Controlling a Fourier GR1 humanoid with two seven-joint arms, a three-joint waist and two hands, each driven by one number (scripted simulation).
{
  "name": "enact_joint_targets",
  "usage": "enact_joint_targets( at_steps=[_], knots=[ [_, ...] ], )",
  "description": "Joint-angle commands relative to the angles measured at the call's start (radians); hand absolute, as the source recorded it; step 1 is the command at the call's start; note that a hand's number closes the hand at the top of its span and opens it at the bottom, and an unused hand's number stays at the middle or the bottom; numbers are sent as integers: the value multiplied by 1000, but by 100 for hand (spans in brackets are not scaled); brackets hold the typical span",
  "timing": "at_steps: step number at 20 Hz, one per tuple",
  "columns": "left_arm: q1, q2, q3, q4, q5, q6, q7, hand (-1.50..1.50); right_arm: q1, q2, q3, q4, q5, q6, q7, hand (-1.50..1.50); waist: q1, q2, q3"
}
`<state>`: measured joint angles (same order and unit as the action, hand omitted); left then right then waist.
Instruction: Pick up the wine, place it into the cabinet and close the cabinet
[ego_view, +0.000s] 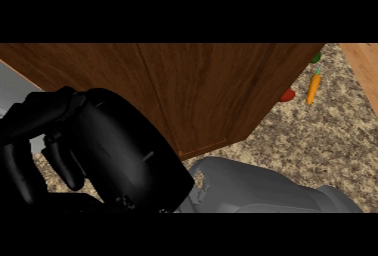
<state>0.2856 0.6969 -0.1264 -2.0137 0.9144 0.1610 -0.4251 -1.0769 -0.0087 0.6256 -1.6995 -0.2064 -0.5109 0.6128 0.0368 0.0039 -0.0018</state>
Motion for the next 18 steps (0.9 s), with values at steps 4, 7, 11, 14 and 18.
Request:
enact_joint_targets(
  at_steps=[4, 7, 11, 14, 18],
  knots=[
    [11, -39, 2, 1, -46, -1, -3, -150, -136, 6, -127, 299, 41, 112, -105, 150, -16, -1, 1],
    [46, -22, 47, -40, -23, -14, 22, -150, -163, -9, -221, 428, 2, 160, -164, 150, -6, 1, 1],
    [-16, -49, 71, 56, -47, -57, 23, -150, -172, 8, -225, 480, -8, 187, -194, 150, -23, -2, 1],
    [28, -47, 77, 22, -39, -63, 33, -150, -160, 9, -275, 639, -7, 250, -346, 150, -2, 2, 1],
    [-77, -73, 30, 11, -83, 26, 78, -150, -208, -22, -334, 692, -25, 295, -350, 150, -16, 5, 1]
  ],
)
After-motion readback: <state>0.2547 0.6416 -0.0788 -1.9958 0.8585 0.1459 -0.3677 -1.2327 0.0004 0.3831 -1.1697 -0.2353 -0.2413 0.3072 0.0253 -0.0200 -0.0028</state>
